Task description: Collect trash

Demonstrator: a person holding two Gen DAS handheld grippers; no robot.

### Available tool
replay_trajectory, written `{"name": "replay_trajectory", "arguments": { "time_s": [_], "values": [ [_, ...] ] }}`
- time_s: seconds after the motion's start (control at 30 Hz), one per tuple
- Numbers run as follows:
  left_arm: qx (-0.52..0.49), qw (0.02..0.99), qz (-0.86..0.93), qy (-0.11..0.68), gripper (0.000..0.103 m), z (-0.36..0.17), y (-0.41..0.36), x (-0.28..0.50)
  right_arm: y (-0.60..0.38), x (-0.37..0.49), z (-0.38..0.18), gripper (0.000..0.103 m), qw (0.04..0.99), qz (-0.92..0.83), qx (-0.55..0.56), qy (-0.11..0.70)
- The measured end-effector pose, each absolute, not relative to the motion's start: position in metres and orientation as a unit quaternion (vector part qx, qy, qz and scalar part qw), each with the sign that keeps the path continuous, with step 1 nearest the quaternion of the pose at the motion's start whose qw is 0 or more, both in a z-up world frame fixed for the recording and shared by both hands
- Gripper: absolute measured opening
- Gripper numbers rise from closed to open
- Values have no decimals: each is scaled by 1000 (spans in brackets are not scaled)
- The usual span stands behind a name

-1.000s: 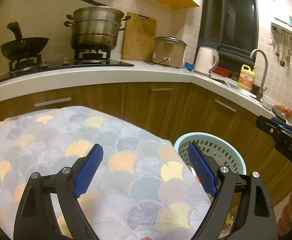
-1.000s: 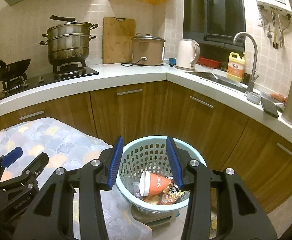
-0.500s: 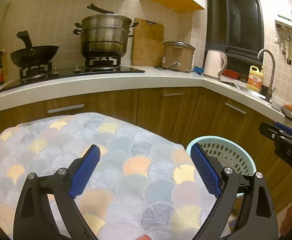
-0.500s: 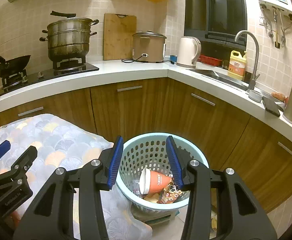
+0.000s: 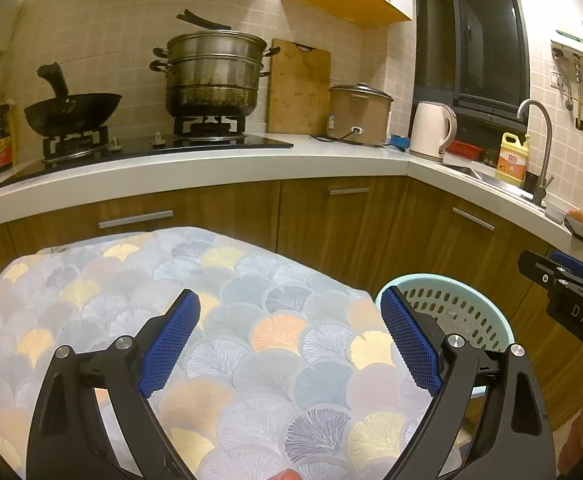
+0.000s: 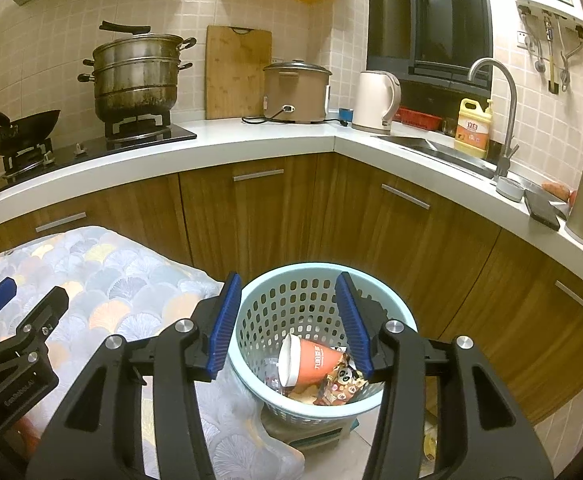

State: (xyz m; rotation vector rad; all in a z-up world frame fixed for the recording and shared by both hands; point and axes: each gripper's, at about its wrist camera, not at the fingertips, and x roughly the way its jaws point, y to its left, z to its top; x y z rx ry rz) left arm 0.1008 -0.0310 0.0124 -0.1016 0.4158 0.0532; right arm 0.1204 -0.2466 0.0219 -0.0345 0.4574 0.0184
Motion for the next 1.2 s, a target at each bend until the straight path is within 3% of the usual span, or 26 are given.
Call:
{"name": "replay_trajectory", "arguments": {
  "time_s": [1.2],
  "values": [
    [-33,977,18,209,90,10,-31,102,-242,119,23,46,974,22,-19,225]
  ]
}}
